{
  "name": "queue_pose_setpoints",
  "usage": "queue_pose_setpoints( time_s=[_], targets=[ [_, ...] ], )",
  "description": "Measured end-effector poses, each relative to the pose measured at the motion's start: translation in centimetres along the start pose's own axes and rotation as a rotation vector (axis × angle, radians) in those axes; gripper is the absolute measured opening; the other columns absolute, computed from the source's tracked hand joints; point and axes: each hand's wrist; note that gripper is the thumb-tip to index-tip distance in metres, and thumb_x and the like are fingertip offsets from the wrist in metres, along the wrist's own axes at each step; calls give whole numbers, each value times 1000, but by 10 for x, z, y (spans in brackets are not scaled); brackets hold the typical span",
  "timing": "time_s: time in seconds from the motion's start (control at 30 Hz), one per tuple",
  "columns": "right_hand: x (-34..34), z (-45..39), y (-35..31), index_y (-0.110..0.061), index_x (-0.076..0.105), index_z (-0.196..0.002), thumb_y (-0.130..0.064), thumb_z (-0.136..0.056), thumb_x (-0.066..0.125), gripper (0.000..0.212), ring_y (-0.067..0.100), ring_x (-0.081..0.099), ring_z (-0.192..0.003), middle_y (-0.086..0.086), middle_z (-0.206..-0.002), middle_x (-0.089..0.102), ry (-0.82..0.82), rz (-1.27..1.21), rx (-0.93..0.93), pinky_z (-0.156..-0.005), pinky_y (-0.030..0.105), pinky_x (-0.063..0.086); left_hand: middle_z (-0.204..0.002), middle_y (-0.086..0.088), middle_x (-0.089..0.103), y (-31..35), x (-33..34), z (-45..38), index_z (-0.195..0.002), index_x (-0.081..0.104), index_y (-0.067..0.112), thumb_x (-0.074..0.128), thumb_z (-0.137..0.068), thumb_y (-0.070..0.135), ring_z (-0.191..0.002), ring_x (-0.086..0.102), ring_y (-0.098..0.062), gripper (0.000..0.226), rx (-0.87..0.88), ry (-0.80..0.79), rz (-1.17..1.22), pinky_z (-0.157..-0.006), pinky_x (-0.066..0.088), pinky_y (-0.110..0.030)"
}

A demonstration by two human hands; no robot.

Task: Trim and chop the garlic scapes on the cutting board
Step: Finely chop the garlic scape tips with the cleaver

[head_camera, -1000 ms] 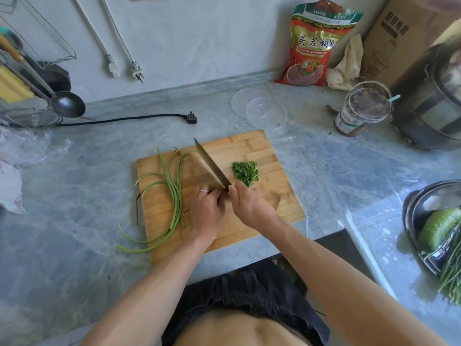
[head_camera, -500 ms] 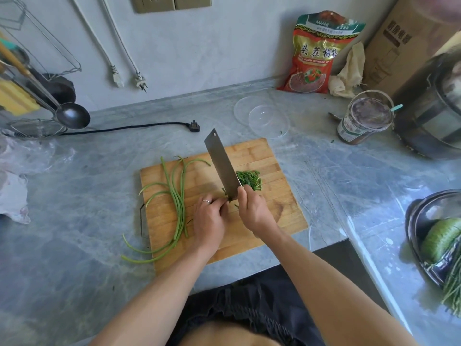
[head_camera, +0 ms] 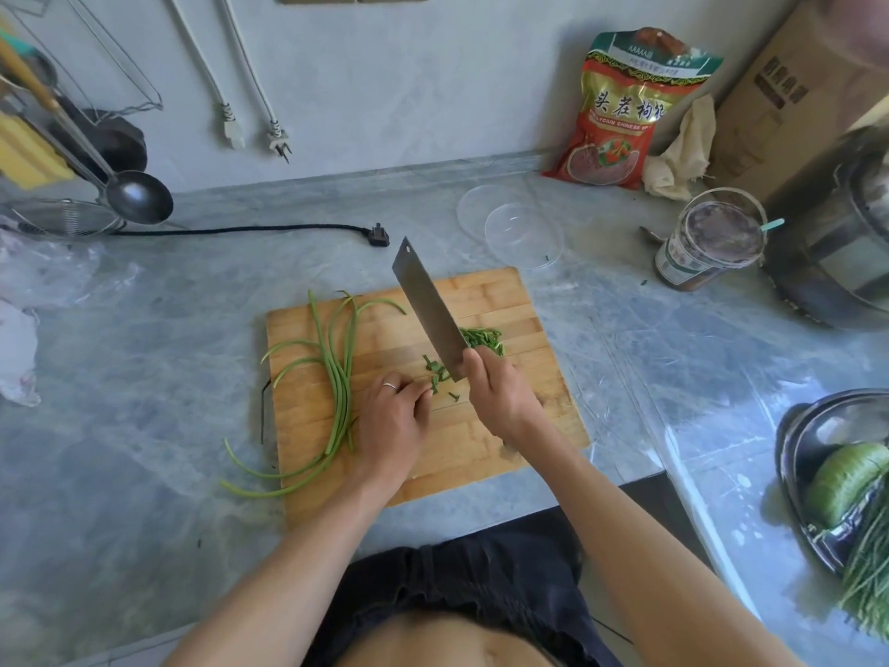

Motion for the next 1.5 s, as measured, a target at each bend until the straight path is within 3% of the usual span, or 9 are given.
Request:
queue_pose_setpoints(
  time_s=[0.23,0.4,0.5,0.67,0.8,0.93,1.1,1.27,1.5],
  targets=[
    [8,21,9,-3,46,-79,-32,-105,32,41,39,50,-67,20,-70,54,-18,62,-47,-64,43,40,-89,1,66,-8,-3,9,-100,77,17,71,-88,13,-81,56,-24,15,-24,34,-13,-73,47,-40],
    [9,24,2,-16,44,-83,-35,-105,30,32,31,49,-67,3,-71,49,-87,100,-13,-67,41,42,-90,0,67,-6,-2,10,-98,76,18,71,-88,15,-81,57,-26,12,-58,31,-6,-75,48,-43],
    [12,27,-2,-24,35,-73,-23,-106,33,33,37,43,-63,-1,-65,39,-84,89,-62,-63,43,39,-91,0,66,-3,-4,11,-98,76,19,70,-89,16,-82,57,-27,11,-76,27,-10,-76,48,-42],
    [18,25,-1,-16,45,-85,-39,-104,26,35,23,47,-67,0,-71,49,-108,139,14,-68,39,43,-88,0,64,0,-5,12,-96,75,20,67,-90,17,-80,55,-26,11,-94,34,-17,-73,46,-41],
    [23,30,0,-19,32,-73,-20,-106,32,33,35,40,-59,-6,-61,33,-57,105,-74,-60,47,39,-87,1,63,-1,-4,12,-96,75,21,63,-92,22,-80,54,-25,13,-93,37,-14,-72,45,-41],
    [26,24,-4,-19,39,-80,-35,-105,23,34,21,36,-56,-8,-64,35,-68,162,-37,-59,36,31,-84,1,62,-2,-3,11,-94,76,21,67,-90,19,-80,54,-26,11,-104,42,-22,-72,44,-39],
    [26,18,-8,-19,45,-98,-39,-104,22,31,22,47,-69,-7,-71,43,-114,246,61,-69,34,36,-85,2,63,-1,-1,11,-95,76,22,70,-88,15,-80,55,-25,11,-107,49,-41,-72,43,-38],
    [30,13,-5,-17,43,-87,-39,-105,23,35,14,42,-50,-3,-65,46,-35,175,55,-56,34,33,-84,1,63,0,-2,11,-95,77,20,69,-88,16,-80,54,-23,11,-93,48,-48,-72,43,-37],
    [16,13,2,-17,42,-82,-41,-105,25,38,24,47,-53,6,-65,52,11,152,60,-50,34,34,-86,1,63,-4,-1,12,-94,77,16,72,-87,14,-80,54,-24,9,-65,60,-25,-71,44,-39]
  ],
)
Point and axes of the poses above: each hand's wrist, its own z-axis away from the middle knuckle, its own x-axis out of the palm, y = z × x
